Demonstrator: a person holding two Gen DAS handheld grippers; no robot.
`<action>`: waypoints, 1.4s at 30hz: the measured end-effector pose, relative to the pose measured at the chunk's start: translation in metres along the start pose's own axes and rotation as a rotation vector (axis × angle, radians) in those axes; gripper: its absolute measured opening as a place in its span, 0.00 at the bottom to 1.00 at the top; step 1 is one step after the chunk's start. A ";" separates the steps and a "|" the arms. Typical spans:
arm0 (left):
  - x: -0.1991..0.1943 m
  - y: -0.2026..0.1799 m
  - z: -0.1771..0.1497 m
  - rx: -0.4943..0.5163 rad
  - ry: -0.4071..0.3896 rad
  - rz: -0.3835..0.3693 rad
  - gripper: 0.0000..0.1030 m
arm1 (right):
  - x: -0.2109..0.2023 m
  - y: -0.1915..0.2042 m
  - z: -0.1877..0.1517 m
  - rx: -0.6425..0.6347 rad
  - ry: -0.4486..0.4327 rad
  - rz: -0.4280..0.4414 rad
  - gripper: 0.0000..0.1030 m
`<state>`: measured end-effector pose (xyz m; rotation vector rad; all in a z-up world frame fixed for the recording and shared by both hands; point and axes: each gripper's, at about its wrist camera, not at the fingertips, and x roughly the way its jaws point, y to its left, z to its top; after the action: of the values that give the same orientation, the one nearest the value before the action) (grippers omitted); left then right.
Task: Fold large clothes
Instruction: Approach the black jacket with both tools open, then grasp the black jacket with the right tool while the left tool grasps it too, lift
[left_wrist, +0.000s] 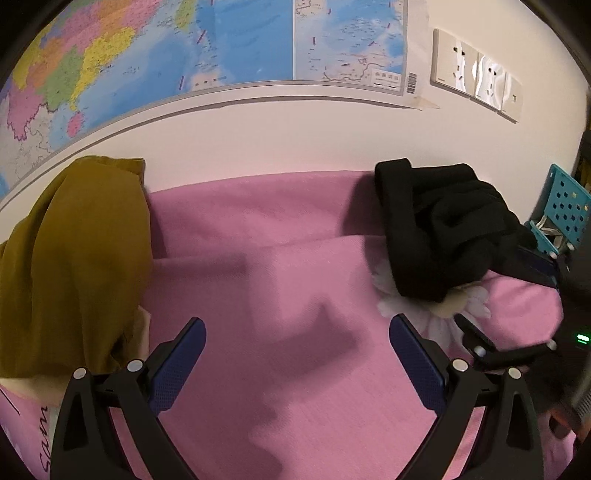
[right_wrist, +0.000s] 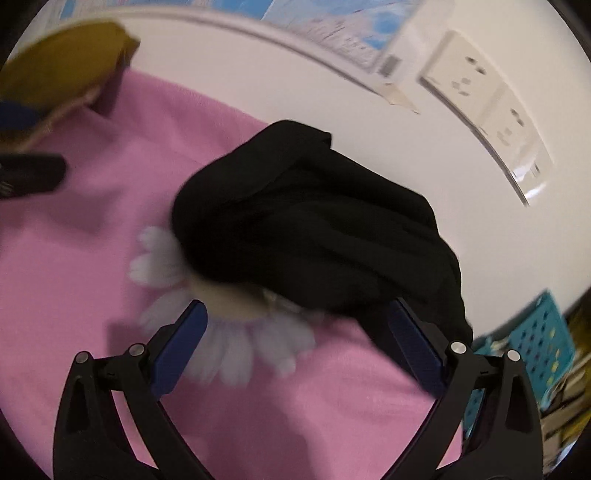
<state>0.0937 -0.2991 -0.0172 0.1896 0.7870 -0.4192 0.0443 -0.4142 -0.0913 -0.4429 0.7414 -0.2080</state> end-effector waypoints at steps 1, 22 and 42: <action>0.001 0.001 0.001 0.003 -0.003 0.001 0.93 | 0.008 0.003 0.003 -0.026 0.000 0.005 0.91; 0.022 0.007 0.009 -0.011 0.026 0.011 0.93 | 0.024 -0.044 0.006 0.032 -0.034 0.141 0.59; 0.008 -0.058 0.056 0.218 -0.195 -0.145 0.93 | -0.152 -0.269 0.018 0.525 -0.428 0.020 0.04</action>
<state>0.1096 -0.3713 0.0154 0.2911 0.5643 -0.6516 -0.0605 -0.5963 0.1355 0.0261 0.2514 -0.2685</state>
